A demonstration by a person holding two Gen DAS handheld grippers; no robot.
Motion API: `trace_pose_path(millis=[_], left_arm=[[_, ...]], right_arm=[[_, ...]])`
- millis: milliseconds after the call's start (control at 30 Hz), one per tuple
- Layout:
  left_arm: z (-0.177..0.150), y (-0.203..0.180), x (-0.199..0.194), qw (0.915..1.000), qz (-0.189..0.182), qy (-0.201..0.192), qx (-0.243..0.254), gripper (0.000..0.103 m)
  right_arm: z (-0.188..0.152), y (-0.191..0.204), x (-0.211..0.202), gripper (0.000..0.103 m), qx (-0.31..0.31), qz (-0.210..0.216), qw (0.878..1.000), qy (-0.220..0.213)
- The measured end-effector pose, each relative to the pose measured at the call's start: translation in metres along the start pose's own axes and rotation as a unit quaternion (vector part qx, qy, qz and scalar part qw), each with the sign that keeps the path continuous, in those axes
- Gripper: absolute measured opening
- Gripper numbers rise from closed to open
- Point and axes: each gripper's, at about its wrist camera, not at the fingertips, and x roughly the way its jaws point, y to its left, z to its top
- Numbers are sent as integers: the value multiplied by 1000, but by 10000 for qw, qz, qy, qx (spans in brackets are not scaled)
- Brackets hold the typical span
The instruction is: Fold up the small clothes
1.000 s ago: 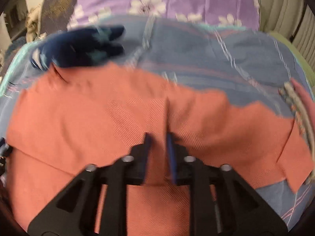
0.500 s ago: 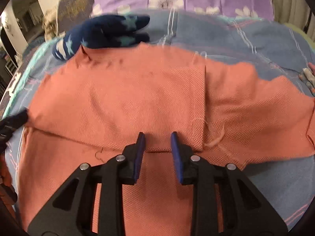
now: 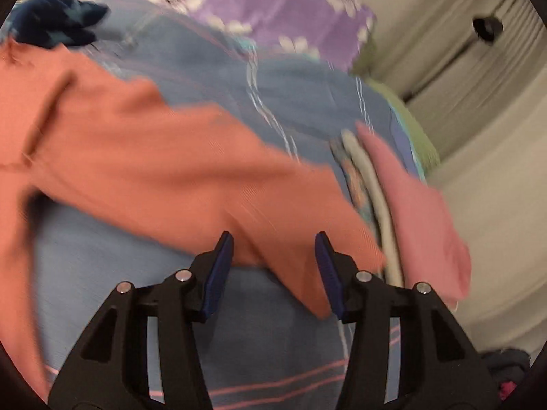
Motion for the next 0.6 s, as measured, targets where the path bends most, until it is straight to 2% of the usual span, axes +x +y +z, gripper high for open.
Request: trace_pose_path(millis=[33,67,100,167,267,333,433,467,600], left_arm=[[0,-1,0,10000,-11,2,-6,61],[1,0,0,10000,-13,2,-5,62],[0,0,-1,10000,-9,2,0,62],[0,-1,-1,10000,-6,-2,4,62],[0,0,-1,10000,-36,-2,-4,63],[0,-2,-1,10000,-59,11,24,66],[0,-4,0,10000,-34,23,85,68],[0,-4,-1,10000,-31,20,91,68],[0,1,-3,9998,-199,-13,-23,68]], right_arm=[[-1,-4,1,49,71,1,10000,-37],[-2,-9,0,38,177,31,9998,-46],[-1,-14,0,6,329,115,9994,41],[1,-24,-2,5,625,318,9974,146],[11,-40,-19,4,1267,987,9870,68],[21,-53,-32,4,2007,1908,9609,59],[38,-39,-49,4,2623,3392,9034,79],[45,-27,-57,4,2617,3715,8908,44],[72,44,-87,5,2138,4634,8600,-57]])
